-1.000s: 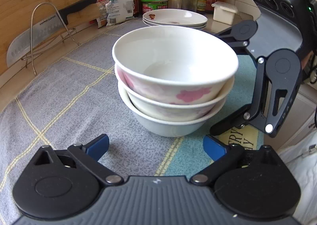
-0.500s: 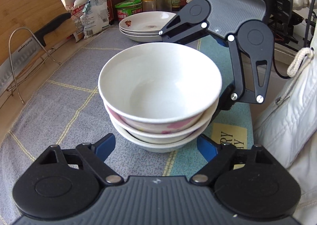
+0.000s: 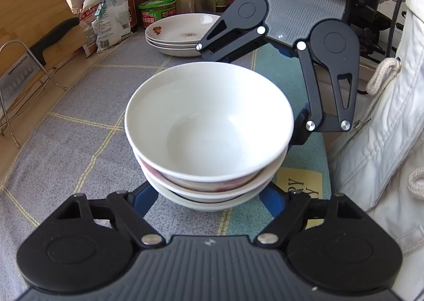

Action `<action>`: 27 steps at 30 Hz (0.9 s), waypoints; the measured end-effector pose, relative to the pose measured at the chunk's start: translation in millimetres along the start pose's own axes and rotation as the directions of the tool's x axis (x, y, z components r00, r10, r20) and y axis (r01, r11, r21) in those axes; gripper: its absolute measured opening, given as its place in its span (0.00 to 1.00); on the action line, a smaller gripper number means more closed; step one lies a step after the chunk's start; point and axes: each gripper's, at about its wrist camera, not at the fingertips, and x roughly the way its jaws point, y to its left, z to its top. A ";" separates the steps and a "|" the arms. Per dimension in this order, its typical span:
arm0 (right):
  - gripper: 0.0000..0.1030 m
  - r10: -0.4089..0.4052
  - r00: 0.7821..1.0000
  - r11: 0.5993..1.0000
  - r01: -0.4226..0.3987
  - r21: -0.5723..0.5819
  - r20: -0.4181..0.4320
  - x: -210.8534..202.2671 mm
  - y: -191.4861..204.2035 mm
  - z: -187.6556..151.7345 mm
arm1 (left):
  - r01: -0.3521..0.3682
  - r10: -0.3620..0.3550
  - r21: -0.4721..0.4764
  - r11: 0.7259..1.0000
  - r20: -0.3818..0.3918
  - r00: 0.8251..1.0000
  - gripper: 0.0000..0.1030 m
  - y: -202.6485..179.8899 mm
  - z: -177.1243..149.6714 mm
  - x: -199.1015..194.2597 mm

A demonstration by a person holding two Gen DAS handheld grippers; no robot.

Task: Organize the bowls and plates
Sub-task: 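Carry the bowl stack with both grippers toward the floral plate stack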

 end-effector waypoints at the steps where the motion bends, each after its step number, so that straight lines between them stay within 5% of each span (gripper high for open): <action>1: 0.85 0.000 1.000 1.000 0.000 0.000 0.000 -0.2 0.2 -0.1 | 0.002 -0.002 0.001 1.000 -0.001 1.000 0.80 0.7 1.2 1.8; 27: 0.84 -0.014 1.000 1.000 0.014 0.004 -0.019 -7.3 0.4 2.1 | 0.001 -0.001 -0.008 1.000 0.003 1.000 0.81 -4.1 9.4 1.4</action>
